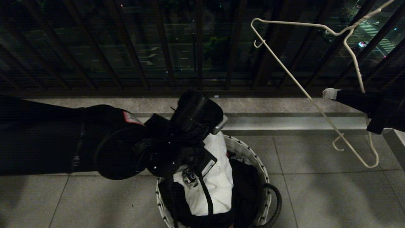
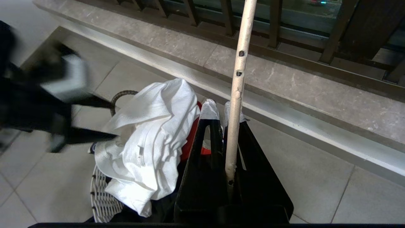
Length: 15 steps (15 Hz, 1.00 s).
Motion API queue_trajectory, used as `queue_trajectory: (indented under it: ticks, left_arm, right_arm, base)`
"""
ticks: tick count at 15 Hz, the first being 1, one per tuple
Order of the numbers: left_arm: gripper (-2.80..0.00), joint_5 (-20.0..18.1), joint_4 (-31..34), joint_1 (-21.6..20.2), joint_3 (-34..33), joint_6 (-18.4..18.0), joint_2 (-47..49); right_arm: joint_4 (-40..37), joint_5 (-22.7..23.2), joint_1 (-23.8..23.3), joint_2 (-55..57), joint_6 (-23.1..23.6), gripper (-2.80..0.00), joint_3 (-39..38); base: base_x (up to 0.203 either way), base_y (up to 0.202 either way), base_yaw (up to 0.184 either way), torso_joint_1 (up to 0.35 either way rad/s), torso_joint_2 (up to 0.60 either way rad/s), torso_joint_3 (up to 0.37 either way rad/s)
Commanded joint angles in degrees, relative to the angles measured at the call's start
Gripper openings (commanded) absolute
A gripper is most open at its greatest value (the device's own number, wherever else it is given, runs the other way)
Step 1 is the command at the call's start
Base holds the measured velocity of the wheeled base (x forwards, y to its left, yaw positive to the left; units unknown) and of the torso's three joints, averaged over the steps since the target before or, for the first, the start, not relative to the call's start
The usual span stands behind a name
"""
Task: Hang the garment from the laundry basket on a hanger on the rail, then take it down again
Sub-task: Pick up clothes from the basket
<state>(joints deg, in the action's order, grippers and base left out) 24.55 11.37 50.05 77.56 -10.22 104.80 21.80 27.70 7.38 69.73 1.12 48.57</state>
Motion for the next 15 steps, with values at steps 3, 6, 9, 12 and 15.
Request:
queue_trajectory:
  ticks: [3,6,9,12,15]
  left_arm:
    - [0.0,2.9,0.0,-0.8,3.6,-4.3,6.6]
    - [0.0,3.1,-4.7,-3.3,5.0,-6.7,7.6]
    - [0.0,7.6,-11.7,-6.2,5.1,-8.4,7.2]
    - [0.0,8.4,-16.1,-7.5,4.8,-7.9,5.0]
    - [0.0,8.6,-16.5,-7.3,1.5,-7.6,2.1]
  right_arm:
    - [0.2,0.2,0.0,0.4,0.0,-2.8,0.1]
    - [0.2,0.2,-0.1,0.4,0.0,-2.8,0.1]
    - [0.2,0.2,-0.1,0.5,0.1,-2.8,0.1]
    - [0.2,0.2,-0.1,0.8,0.1,-2.8,0.1]
    - [0.2,0.2,-0.1,0.8,0.1,-2.8,0.1]
  base:
    - [0.0,0.0,0.0,0.0,0.0,0.0]
    - [0.0,0.0,0.0,0.0,0.0,0.0]
    - [0.0,0.0,0.0,0.0,0.0,0.0]
    - [0.0,0.0,0.0,0.0,0.0,0.0]
    - [0.0,0.0,0.0,0.0,0.0,0.0]
